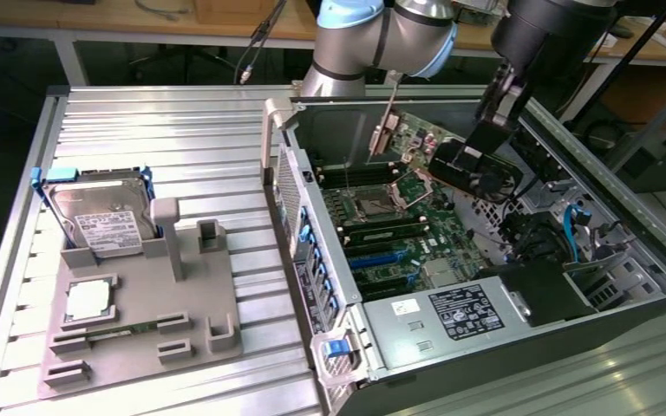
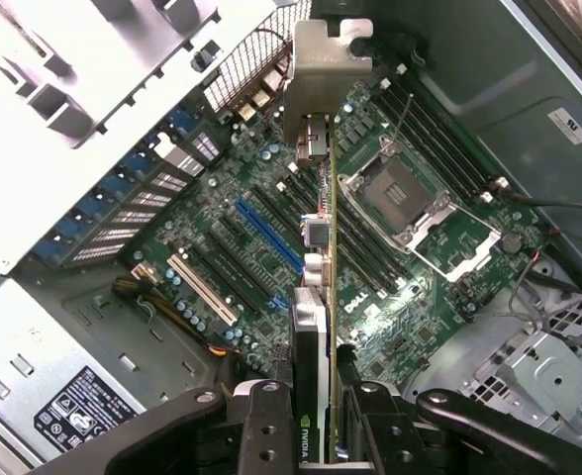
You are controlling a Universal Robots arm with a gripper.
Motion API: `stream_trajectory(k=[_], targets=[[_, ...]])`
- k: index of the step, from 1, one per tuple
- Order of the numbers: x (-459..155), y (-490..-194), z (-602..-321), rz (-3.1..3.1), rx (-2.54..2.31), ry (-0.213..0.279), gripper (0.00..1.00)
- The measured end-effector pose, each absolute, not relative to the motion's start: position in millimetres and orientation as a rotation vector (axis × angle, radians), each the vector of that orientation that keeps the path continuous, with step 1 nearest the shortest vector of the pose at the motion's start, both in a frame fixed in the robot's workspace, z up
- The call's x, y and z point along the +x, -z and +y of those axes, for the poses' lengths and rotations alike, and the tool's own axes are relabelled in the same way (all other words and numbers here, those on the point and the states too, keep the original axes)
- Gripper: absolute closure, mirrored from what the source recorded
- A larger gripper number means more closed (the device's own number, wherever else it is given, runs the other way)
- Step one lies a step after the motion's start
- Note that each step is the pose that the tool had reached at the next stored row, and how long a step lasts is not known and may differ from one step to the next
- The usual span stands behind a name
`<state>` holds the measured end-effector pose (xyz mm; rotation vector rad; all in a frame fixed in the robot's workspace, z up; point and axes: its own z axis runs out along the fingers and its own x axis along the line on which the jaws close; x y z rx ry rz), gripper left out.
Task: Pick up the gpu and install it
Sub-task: 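Insert the gpu into the slot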
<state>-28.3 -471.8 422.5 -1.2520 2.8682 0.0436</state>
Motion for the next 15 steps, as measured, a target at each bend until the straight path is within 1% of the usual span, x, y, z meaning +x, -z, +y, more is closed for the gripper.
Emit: stream_trajectory(k=[15], targets=[[-28.3,-422.5,-471.8,2.800,-1.400,-0.045,0.73]])
